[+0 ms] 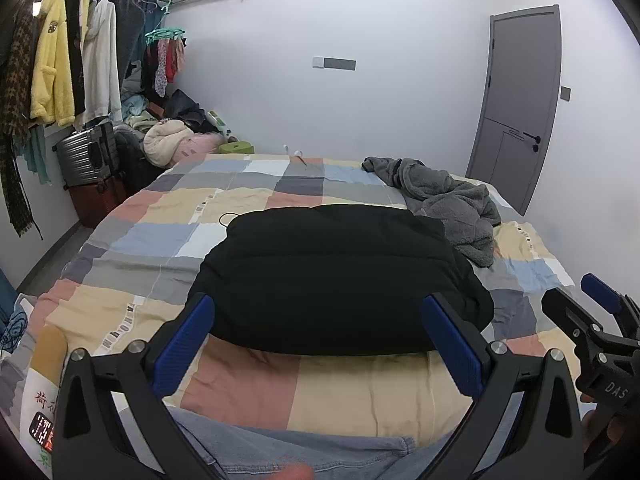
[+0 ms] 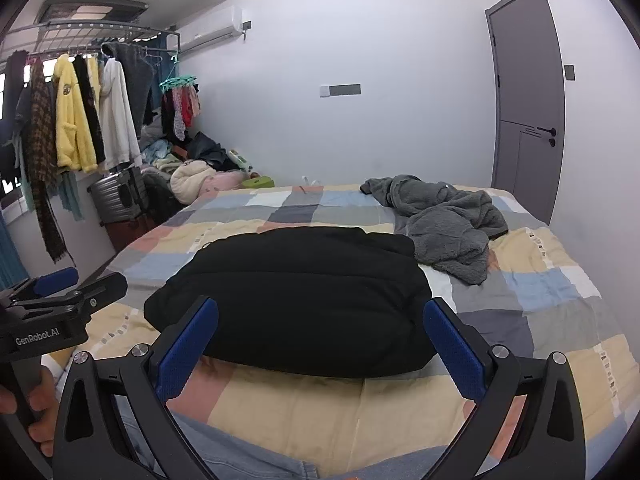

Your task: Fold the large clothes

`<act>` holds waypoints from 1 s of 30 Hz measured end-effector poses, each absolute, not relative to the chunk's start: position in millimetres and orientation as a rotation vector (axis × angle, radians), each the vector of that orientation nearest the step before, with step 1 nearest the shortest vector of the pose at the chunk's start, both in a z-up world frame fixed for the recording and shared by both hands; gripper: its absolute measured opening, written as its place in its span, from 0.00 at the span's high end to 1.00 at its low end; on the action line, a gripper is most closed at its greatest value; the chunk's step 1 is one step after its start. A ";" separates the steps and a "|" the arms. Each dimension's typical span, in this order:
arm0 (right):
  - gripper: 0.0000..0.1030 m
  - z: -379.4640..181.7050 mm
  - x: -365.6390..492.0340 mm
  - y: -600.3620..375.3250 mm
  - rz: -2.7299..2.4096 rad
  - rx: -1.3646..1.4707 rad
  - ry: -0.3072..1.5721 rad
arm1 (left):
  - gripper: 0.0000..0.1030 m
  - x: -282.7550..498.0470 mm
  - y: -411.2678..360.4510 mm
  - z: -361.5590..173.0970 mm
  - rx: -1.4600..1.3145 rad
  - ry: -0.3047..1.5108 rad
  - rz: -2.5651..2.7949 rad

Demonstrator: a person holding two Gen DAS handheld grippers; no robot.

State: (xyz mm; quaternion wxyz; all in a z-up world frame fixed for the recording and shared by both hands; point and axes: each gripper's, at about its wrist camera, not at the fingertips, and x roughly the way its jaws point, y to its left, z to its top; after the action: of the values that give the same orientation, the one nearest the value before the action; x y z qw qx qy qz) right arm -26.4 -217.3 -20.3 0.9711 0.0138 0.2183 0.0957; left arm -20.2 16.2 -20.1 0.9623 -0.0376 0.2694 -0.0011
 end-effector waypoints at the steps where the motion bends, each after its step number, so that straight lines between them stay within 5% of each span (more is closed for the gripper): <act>1: 0.00 -20.2 -26.5 -218.0 0.192 0.029 0.441 | 0.00 -20.9 16.2 -20.0 -0.077 0.544 -0.002; 30: 0.00 -17.5 -33.0 -222.3 0.185 0.016 0.429 | 0.00 -26.2 8.3 -16.8 -0.054 0.544 0.015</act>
State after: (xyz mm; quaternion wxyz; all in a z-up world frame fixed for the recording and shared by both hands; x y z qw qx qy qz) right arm -33.0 -222.3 -17.5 0.9728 0.0077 0.2125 0.0917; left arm -26.2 8.3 -16.8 0.9629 -0.0269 0.2686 0.0075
